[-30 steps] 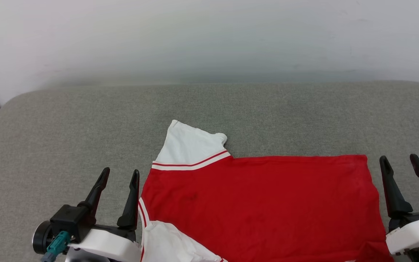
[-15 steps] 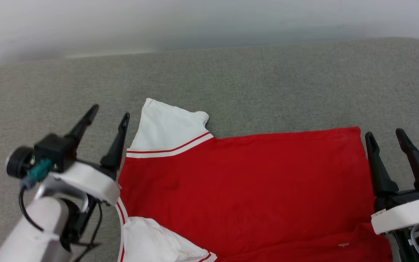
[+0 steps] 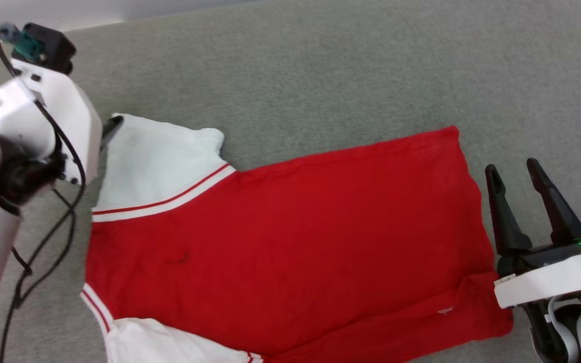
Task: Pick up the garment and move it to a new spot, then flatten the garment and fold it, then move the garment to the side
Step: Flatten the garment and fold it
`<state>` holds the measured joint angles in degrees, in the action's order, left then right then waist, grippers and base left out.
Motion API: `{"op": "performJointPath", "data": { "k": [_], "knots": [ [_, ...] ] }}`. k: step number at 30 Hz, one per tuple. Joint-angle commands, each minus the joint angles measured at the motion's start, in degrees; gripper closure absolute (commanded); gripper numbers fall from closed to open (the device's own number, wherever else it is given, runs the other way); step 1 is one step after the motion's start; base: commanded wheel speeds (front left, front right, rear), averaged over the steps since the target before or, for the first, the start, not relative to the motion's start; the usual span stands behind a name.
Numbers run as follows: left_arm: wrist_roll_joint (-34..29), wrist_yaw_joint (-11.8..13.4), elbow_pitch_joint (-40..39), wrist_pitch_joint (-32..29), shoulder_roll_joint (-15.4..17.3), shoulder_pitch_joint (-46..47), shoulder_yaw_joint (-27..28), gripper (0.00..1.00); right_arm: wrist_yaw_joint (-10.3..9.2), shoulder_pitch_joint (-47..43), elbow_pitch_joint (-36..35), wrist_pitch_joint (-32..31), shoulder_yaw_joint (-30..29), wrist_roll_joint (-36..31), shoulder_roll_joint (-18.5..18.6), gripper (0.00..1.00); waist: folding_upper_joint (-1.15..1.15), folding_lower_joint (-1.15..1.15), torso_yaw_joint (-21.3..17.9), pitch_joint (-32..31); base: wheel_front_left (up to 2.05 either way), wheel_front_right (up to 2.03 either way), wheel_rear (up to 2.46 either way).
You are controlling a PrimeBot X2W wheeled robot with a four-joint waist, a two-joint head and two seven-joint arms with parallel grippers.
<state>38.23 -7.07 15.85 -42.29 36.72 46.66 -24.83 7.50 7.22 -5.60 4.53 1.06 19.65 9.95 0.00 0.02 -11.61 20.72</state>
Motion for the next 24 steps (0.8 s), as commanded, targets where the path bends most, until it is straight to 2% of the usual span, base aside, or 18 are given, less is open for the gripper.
{"op": "performJointPath", "data": {
  "k": [1,7,12,17,18,19,20,22,24],
  "knots": [
    [1.0,0.4,1.0,-4.2,0.3,2.5,-0.2,0.00,-0.02,1.2,0.6,0.6,0.5,0.6,-0.5,0.00,0.00,-0.02,-2.3,2.2,0.00,0.00,0.00],
    [1.7,2.3,3.4,-12.5,1.9,5.9,-0.8,0.00,-0.02,2.2,2.1,1.7,1.9,1.1,-0.7,0.00,0.00,-0.02,-4.6,4.5,0.00,0.00,0.00],
    [1.3,3.7,5.3,-15.7,3.4,7.1,-0.8,0.00,-0.02,2.9,3.0,2.5,2.7,1.4,-1.0,0.00,0.00,-0.02,-6.2,6.4,0.00,0.00,0.00],
    [2.2,5.1,7.0,-17.5,3.3,6.7,-0.5,0.00,-0.02,3.6,3.5,3.3,3.3,1.6,-1.2,0.00,0.00,-0.02,-7.0,7.7,0.00,0.00,0.00],
    [2.7,5.5,8.0,-19.6,3.3,5.2,-1.4,0.00,-0.02,3.8,4.1,4.0,3.5,1.8,-1.3,0.00,0.00,-0.02,-7.4,8.7,0.00,0.00,0.00],
    [3.0,5.5,8.4,-20.3,3.2,4.6,-1.6,0.22,-0.02,3.8,4.3,4.0,3.5,1.8,-1.4,0.00,0.00,-0.02,-7.5,8.8,0.00,0.00,0.00],
    [3.7,5.5,8.8,-21.3,3.1,3.8,-1.6,1.00,-0.03,4.0,4.4,4.1,3.6,1.8,-1.3,0.00,0.00,-0.02,-7.5,8.9,0.00,0.00,0.00],
    [4.7,5.2,8.8,-22.8,3.2,2.7,-1.8,1.00,-0.02,4.2,4.6,4.1,3.7,1.7,-1.3,0.00,0.00,-0.02,-7.5,9.0,0.00,0.00,0.00],
    [4.4,5.0,7.9,-20.8,3.3,2.6,-1.4,1.00,-0.02,4.4,4.7,3.9,3.5,1.5,-1.2,0.00,0.00,-0.02,-7.4,8.8,0.00,0.00,0.00]
  ]
}}
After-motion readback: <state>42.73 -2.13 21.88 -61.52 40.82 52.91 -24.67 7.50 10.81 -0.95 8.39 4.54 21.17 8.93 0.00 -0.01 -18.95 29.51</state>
